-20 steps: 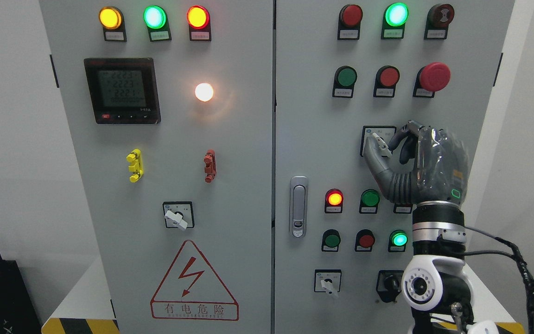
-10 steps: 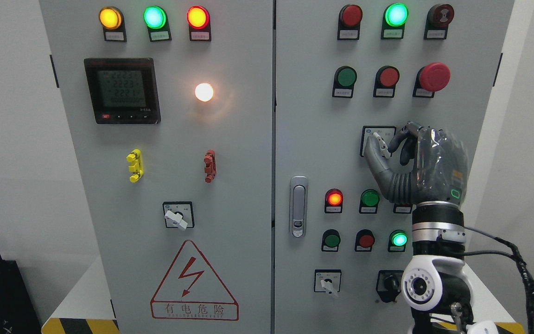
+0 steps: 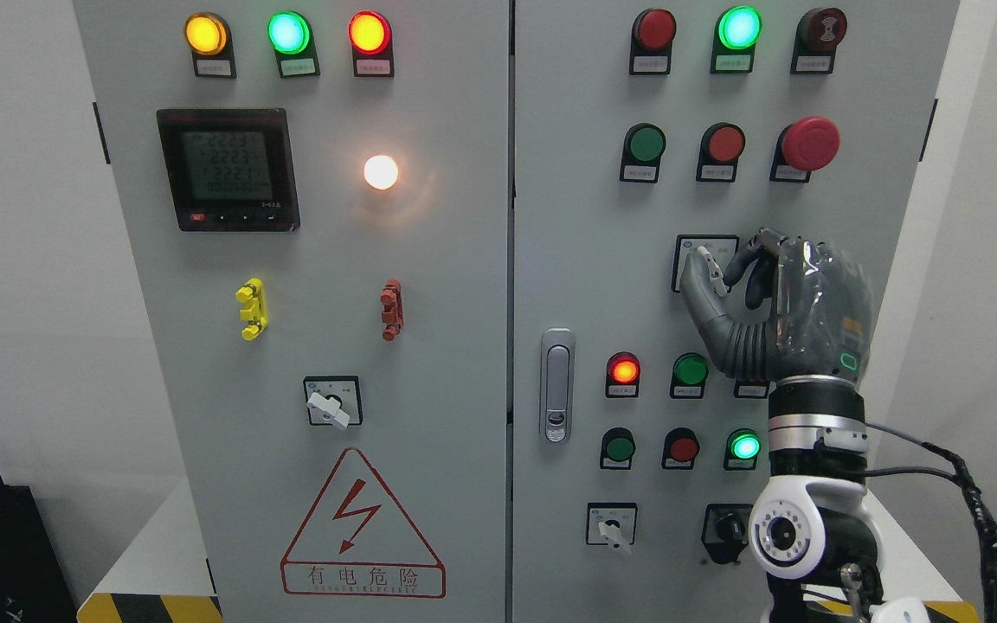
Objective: Rotate and turn off gray switch
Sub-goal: 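Keep turning the gray knob to its off position with right hand, then open the right hand fingers to release the gray knob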
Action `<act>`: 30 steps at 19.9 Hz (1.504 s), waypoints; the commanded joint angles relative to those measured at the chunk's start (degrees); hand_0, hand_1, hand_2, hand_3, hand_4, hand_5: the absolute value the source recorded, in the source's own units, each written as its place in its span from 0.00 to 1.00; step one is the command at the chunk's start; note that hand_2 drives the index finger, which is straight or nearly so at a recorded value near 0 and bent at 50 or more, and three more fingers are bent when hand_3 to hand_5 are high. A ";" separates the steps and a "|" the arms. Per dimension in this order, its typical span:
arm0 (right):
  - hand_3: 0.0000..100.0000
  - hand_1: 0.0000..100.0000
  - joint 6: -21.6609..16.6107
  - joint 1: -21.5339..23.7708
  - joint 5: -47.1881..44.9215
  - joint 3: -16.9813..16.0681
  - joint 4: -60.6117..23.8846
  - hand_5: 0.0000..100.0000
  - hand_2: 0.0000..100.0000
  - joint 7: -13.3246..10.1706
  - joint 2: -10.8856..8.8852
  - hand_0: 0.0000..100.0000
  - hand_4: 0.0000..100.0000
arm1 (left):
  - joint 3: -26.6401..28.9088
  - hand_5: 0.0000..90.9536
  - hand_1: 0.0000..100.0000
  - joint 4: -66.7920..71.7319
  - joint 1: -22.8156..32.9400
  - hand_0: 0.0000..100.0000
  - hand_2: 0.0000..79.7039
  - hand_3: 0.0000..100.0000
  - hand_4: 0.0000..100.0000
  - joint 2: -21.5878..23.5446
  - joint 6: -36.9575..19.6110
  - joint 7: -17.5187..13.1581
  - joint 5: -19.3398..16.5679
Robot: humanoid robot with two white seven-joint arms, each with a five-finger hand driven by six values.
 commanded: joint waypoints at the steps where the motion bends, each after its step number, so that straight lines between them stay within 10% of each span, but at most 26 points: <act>1: 0.98 0.43 0.02 0.00 -0.02 0.00 0.31 0.99 0.70 0.02 0.00 0.49 0.89 | -0.09 0.00 0.39 0.79 0.00 0.12 0.00 0.00 0.00 0.00 0.03 -0.04 0.00; 30: 1.00 0.39 -0.50 0.44 -0.10 0.09 0.05 0.99 0.70 -0.42 -0.18 0.52 0.90 | -0.09 0.00 0.39 0.79 0.00 0.12 0.00 0.00 0.00 0.00 0.03 -0.04 0.00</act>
